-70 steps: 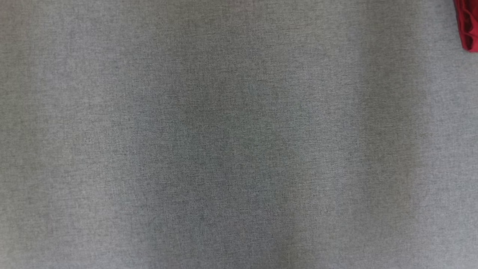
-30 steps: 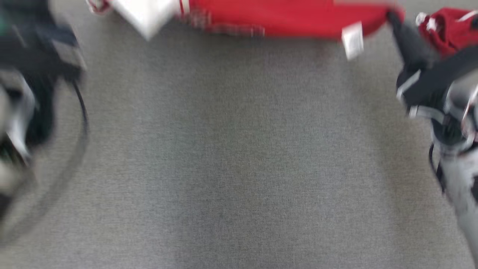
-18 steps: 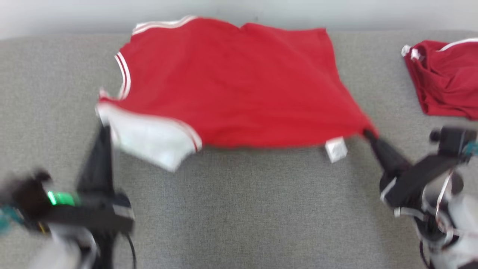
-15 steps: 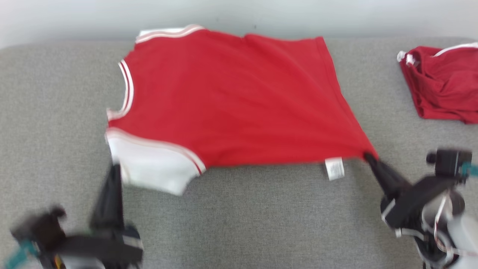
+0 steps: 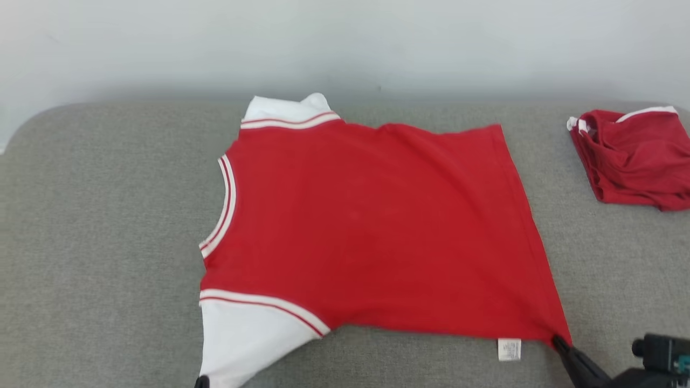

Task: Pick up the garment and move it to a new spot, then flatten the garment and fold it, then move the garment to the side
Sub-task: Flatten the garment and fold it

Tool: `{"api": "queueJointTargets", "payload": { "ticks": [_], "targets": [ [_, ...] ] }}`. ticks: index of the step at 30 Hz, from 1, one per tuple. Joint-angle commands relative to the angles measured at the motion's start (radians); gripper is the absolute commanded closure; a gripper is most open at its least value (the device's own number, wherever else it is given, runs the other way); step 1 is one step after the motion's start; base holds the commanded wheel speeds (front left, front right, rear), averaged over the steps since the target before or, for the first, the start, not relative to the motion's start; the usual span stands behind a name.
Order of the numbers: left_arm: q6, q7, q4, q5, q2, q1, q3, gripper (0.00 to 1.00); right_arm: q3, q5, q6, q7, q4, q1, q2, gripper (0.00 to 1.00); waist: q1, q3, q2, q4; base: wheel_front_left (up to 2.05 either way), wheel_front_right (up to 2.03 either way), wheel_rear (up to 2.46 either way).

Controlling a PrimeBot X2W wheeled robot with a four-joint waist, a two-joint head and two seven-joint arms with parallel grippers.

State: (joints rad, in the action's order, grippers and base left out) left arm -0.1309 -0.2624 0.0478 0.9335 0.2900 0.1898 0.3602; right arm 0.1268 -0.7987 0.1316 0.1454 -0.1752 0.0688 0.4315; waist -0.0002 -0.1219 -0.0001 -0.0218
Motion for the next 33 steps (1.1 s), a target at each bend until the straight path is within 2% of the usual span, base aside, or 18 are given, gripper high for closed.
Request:
{"api": "queueJointTargets", "payload": {
  "ticks": [1, 7, 11, 16, 25, 33],
  "targets": [
    [0.000, -0.003, 0.009, 0.001, 0.001, 0.029, -0.007, 1.00, -0.010, -0.002, -0.003, -0.006, 0.010, 0.029, -0.007, 1.00, 0.0002, 0.023, 0.0001, -0.017, 0.00, 0.00, 0.00],
    [-0.021, 0.032, 0.074, 0.025, 0.026, 0.106, -0.005, 1.00, -0.050, -0.018, -0.003, 0.019, 0.061, 0.128, -0.005, 1.00, 0.0002, 0.046, 0.0001, -0.026, 0.00, 0.00, 0.00],
    [-0.042, 0.089, 0.124, 0.026, 0.064, 0.153, 0.013, 1.00, -0.083, -0.021, -0.003, 0.058, 0.088, 0.185, 0.006, 1.00, 0.0002, 0.051, 0.0001, -0.031, 0.00, 0.00, 0.00],
    [-0.048, 0.120, 0.149, 0.021, 0.085, 0.150, 0.025, 1.00, -0.102, -0.007, -0.003, 0.102, 0.114, 0.222, -0.009, 1.00, 0.0002, 0.031, 0.0001, -0.032, 0.00, 0.00, 0.00],
    [-0.002, 0.085, 0.119, -0.033, 0.092, 0.023, 0.019, 1.00, -0.055, -0.007, -0.003, 0.091, 0.156, 0.148, -0.047, 1.00, 0.0002, 0.012, 0.0001, 0.007, 0.00, 0.00, 0.00],
    [0.027, 0.140, 0.120, -0.062, 0.171, -0.110, -0.007, 1.00, -0.043, -0.030, -0.003, 0.134, 0.183, 0.062, -0.057, 1.00, 0.0002, 0.005, 0.0001, 0.051, 0.00, 0.00, 0.00]
  ]
}}
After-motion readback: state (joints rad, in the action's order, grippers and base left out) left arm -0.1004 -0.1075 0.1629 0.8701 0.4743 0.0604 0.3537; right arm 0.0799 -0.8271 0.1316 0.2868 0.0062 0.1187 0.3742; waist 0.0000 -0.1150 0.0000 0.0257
